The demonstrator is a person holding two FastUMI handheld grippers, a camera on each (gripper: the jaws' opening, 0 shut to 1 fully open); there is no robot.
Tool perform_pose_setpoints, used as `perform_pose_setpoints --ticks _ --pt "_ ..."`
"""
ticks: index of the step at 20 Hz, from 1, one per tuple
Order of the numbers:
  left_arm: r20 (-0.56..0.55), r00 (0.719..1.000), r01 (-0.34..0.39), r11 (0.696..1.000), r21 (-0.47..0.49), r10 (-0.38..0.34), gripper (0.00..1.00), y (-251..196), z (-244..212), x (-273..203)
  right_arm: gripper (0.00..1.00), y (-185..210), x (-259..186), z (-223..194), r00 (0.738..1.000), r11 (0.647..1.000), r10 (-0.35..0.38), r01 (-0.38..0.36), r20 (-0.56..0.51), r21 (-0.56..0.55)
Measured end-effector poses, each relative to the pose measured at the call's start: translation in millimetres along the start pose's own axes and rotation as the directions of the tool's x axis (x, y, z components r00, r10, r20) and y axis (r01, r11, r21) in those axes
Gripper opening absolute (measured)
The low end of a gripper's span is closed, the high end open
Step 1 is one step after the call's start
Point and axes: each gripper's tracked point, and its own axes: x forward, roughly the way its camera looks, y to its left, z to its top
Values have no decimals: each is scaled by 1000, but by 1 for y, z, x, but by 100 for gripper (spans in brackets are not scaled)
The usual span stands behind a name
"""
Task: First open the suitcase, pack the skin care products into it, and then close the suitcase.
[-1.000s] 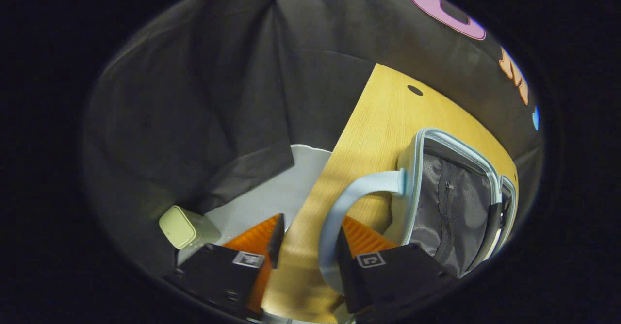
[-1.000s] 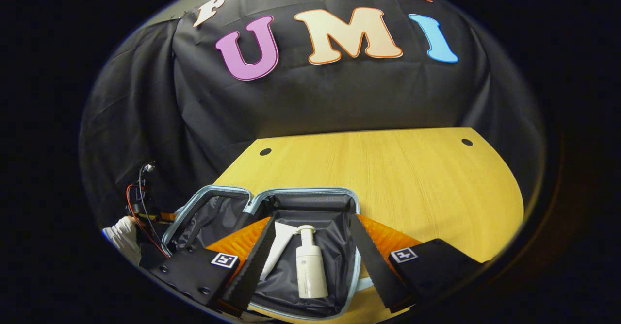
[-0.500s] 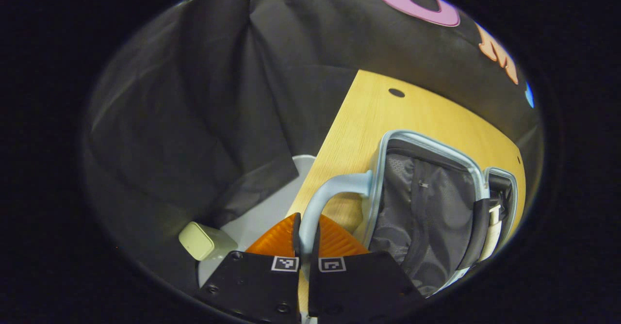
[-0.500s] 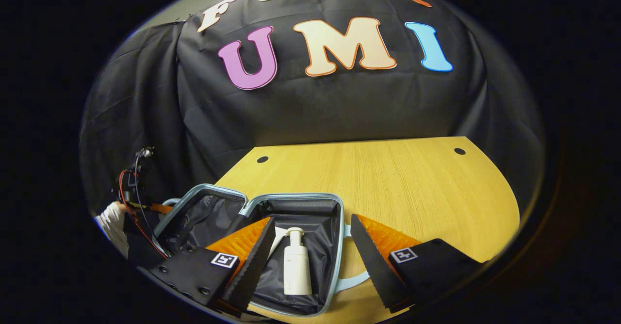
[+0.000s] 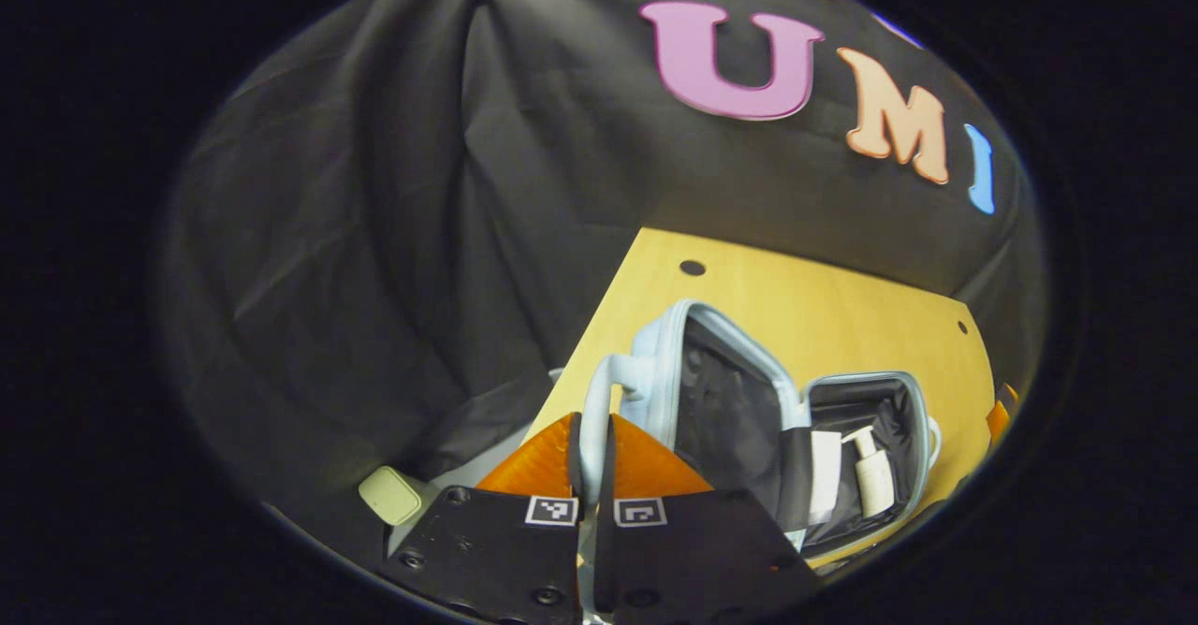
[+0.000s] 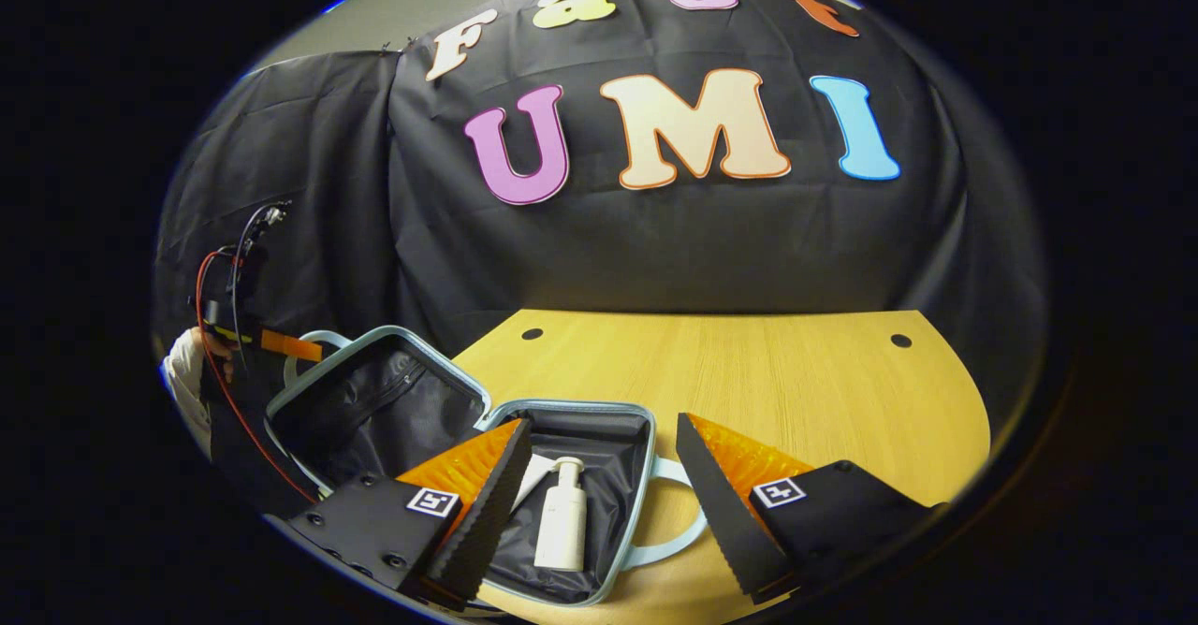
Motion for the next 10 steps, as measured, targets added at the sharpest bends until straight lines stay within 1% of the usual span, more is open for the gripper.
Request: perform_pose_setpoints --ticks 5,8,10 --pt "49 998 42 998 56 -44 0 -51 23 -32 98 -16 -12 12 999 1000 19 -19 34 17" --pt "68 994 74 992 106 -82 0 -84 36 -48 98 -26 -20 15 999 1000 21 -21 44 18" --pt "85 989 109 985 136 -121 0 -112 45 -55 98 -34 -26 20 998 1000 18 -19 58 20"
